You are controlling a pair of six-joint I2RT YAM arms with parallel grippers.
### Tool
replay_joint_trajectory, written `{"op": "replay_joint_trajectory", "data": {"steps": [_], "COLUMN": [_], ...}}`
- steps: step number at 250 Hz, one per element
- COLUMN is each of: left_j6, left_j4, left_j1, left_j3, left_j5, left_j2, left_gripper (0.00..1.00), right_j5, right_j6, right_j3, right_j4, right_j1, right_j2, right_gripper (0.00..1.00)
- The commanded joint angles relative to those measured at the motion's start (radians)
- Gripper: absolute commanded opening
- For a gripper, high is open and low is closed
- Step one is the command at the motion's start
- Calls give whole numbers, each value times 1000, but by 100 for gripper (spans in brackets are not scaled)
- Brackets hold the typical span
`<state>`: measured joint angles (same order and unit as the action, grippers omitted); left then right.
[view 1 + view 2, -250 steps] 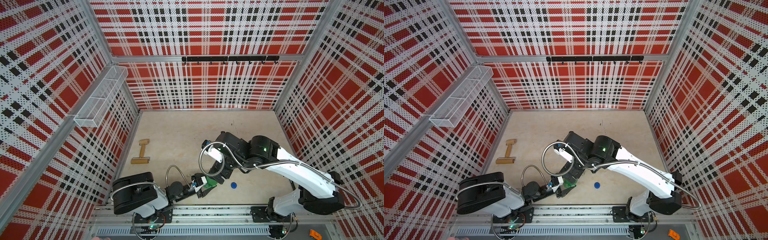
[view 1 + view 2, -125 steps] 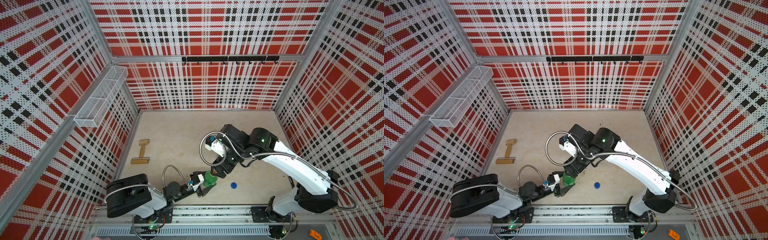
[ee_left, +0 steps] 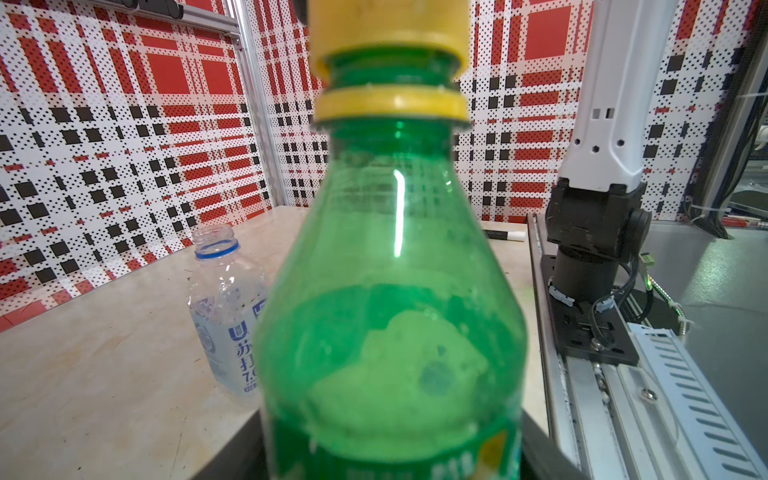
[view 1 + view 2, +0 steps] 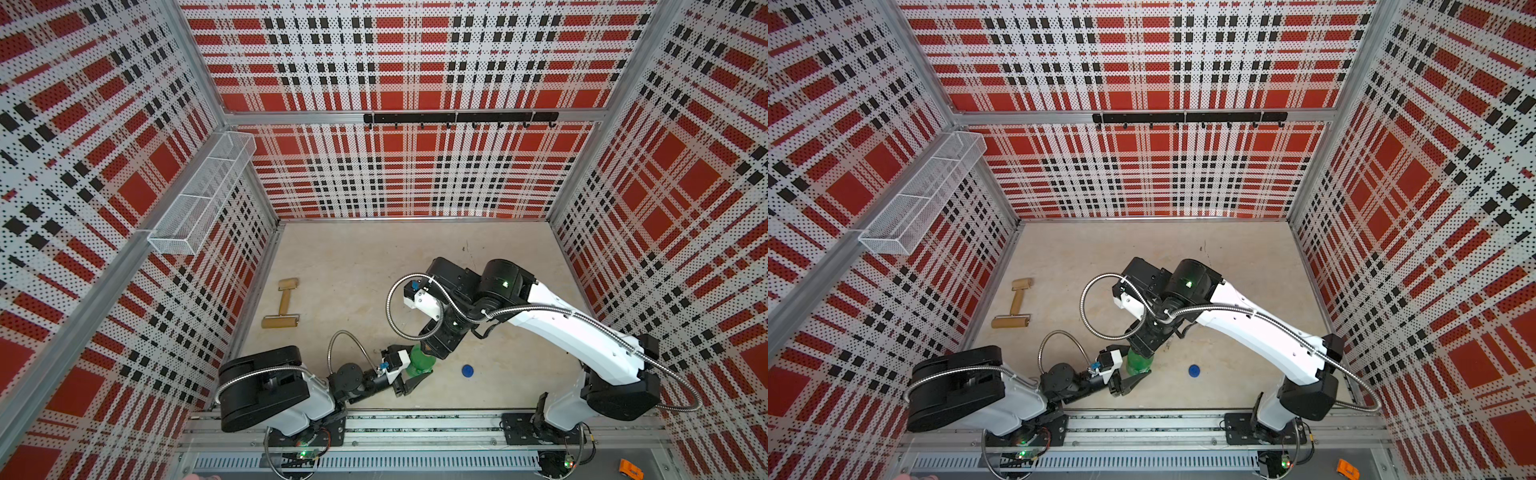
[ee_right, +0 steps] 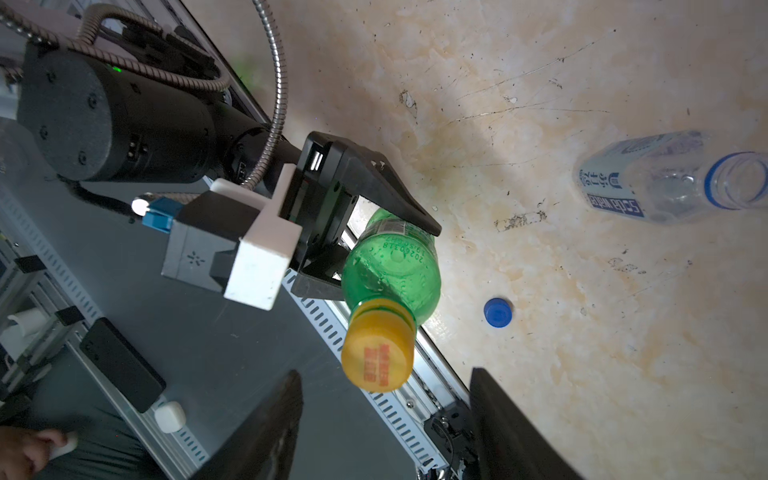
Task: Screw on the bottle caps
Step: Screw the bottle cap onto the plastic bottle.
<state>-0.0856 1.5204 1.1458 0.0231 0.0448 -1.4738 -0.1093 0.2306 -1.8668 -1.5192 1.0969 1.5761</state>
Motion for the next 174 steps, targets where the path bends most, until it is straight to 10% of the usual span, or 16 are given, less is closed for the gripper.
{"op": "replay_joint_trajectory", "data": {"steps": [1, 174], "left_j6": [12, 14], "left_j4": [38, 38], "left_j1": [-6, -6], "left_j3": [8, 7], "left_j5": [7, 0], "left_j2": [-8, -5], "left_gripper": [67, 67], "right_j5": [49, 23], "right_j6": [-5, -10], "right_j3": [-21, 36], "right_j4": [3, 12], "right_j1": [16, 40], "right_j2": [17, 29], "right_gripper": [64, 48]}}
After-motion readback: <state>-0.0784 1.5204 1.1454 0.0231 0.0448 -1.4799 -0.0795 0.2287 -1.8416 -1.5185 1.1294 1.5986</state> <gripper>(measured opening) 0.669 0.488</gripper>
